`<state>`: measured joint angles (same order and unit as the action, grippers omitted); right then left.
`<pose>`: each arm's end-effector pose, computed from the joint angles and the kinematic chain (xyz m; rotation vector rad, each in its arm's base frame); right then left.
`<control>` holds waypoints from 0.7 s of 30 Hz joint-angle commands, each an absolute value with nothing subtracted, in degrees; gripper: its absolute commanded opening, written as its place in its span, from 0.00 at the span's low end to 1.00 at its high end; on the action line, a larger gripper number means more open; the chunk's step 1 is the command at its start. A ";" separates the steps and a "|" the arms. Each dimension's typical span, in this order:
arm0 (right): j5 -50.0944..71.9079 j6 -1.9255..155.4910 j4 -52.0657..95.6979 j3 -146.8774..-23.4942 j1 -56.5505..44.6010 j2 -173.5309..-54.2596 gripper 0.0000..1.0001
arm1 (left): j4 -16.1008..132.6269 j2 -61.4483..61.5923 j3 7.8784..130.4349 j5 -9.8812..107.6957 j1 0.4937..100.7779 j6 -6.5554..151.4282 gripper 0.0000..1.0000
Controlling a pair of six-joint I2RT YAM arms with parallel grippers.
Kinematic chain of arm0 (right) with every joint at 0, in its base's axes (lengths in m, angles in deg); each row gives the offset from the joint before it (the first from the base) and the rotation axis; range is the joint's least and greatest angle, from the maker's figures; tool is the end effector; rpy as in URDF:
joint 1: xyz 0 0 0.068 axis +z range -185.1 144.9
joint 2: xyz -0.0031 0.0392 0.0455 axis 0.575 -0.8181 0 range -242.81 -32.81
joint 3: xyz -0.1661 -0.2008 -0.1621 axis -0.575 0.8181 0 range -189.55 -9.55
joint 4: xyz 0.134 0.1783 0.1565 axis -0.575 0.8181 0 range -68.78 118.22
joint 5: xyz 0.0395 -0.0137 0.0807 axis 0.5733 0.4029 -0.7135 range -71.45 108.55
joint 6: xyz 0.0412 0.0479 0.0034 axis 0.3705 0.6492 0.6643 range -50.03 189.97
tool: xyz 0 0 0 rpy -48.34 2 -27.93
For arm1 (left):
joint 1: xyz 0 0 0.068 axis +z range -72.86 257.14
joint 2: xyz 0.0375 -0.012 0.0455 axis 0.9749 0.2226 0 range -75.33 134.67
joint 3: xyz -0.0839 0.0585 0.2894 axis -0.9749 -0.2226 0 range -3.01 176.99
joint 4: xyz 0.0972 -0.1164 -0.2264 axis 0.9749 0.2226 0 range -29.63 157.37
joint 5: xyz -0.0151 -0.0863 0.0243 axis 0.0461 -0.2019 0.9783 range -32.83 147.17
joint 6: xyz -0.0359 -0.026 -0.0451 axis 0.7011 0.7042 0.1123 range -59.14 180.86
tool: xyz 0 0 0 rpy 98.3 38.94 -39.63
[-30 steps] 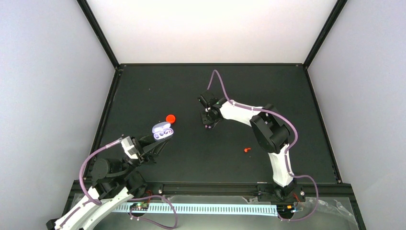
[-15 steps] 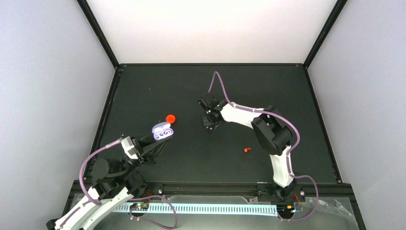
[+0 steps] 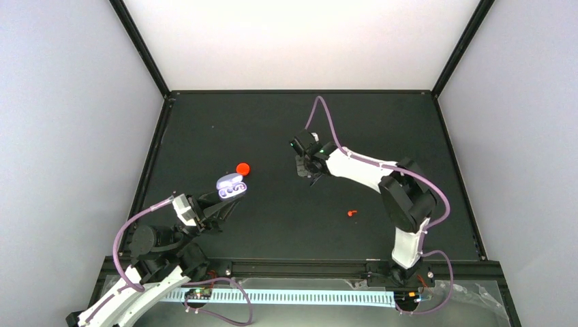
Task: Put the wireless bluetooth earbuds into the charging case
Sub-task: Pick up the earbud from the center of the board, then place the earbud in the charging case.
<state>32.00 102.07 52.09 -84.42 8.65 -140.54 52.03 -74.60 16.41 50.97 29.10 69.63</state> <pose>0.3061 0.2774 0.2007 -0.1954 2.6294 0.1328 0.0321 -0.0435 0.3120 0.4803 1.0455 -0.9447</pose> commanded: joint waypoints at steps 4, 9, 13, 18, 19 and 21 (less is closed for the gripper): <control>38.38 101.34 50.61 -82.24 8.83 -128.70 0.01 | 50.46 -73.75 17.60 51.88 28.89 68.96 0.02; 38.97 97.92 52.12 -81.66 8.84 -117.19 0.01 | 47.38 -71.62 17.73 52.21 28.96 67.47 0.02; 38.43 92.41 52.99 -82.05 8.93 -108.41 0.01 | 42.41 -67.65 17.73 52.01 28.97 66.10 0.01; 39.77 84.93 52.82 -82.94 10.51 -98.10 0.01 | 34.71 -58.65 19.27 50.64 28.93 64.37 0.02; 40.42 83.70 53.12 -83.65 10.98 -96.80 0.01 | 33.23 -56.70 19.76 50.17 28.97 64.19 0.02; 42.09 81.30 53.66 -85.35 12.79 -94.88 0.01 | 29.82 -52.83 20.58 49.29 28.97 63.95 0.02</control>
<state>38.34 88.62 52.68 -82.37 10.26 -98.11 39.48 -58.21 16.89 51.28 29.10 65.89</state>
